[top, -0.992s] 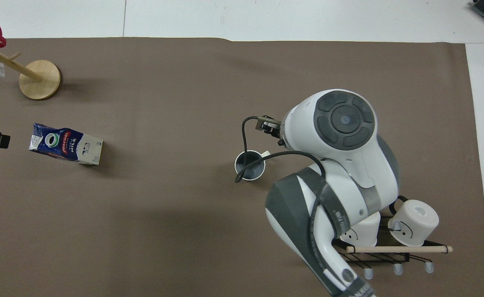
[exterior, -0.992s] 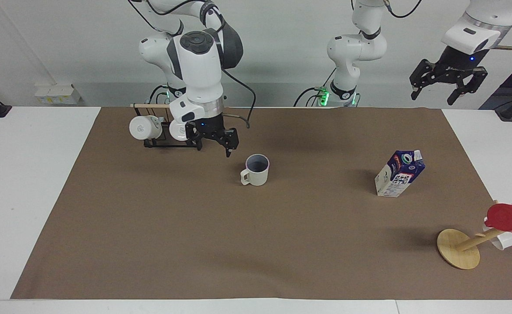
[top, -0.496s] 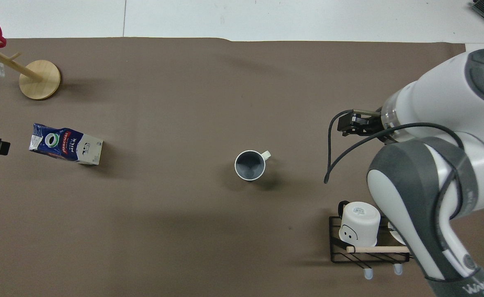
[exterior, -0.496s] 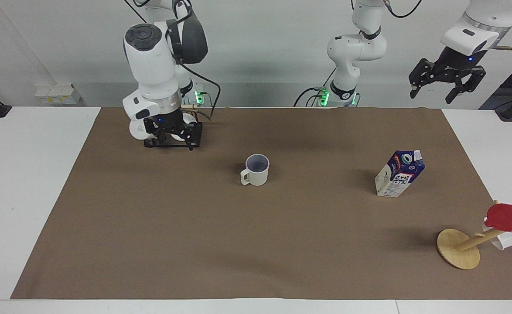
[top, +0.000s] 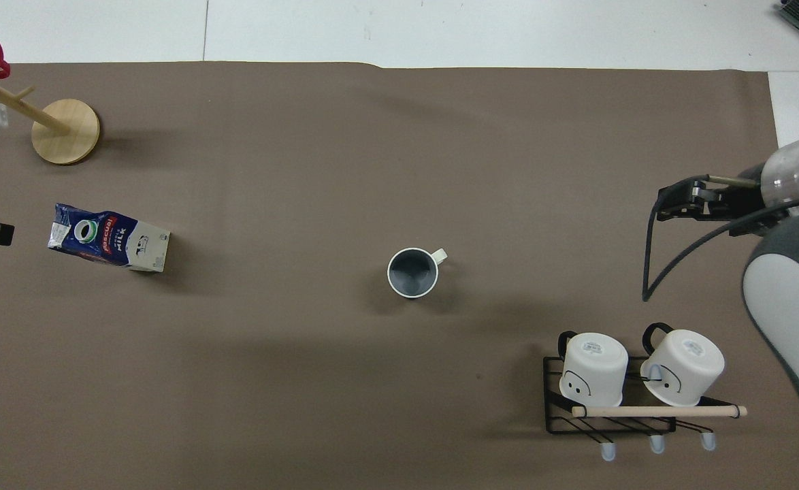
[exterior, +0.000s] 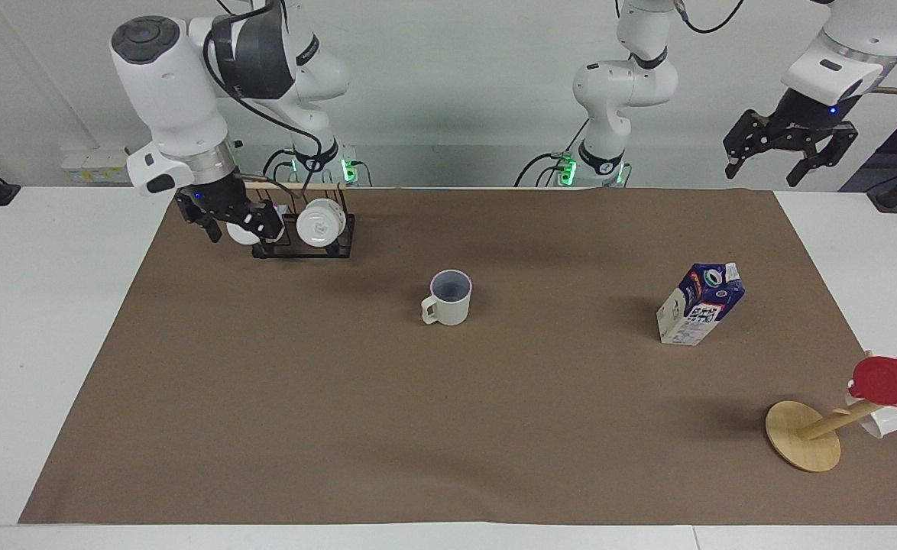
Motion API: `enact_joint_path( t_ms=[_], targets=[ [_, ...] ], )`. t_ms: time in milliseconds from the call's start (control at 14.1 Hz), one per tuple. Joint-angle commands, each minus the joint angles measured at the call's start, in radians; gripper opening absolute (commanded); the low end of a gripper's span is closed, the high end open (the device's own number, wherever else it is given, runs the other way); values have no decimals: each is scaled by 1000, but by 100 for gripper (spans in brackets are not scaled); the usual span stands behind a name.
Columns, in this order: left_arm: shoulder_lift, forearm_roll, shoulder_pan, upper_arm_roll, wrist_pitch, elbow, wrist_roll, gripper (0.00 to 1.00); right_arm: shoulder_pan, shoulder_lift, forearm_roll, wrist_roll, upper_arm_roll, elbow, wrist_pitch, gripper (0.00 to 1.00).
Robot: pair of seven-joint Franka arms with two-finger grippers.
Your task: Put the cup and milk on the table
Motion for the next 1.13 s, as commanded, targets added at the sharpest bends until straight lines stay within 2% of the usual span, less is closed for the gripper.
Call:
enact_joint_path(
  t_ms=[0,142,496,638,709,1063],
  targets=[
    [12,-2,18,-2,115,-91,7,100,-20,-51,2,-51,9,-8,-37,100],
    [30,-2,18,-3,158,-128,3,100,-34,-55,54,-58,8,35,-96,100],
    [41,-2,18,-3,340,-294,3,100,-49,-57,45,-193,-9,179,-270,100],
    [47,-2,17,-3,408,-340,2,100,-49,-70,47,-206,-29,169,-281,100],
    [62,-2,18,-3,423,-344,2,100,-49,-95,51,-212,-29,149,-299,100],
    [102,-2,12,-3,471,-358,0,100,-49,-95,10,-215,-31,158,-301,100]
  ],
)
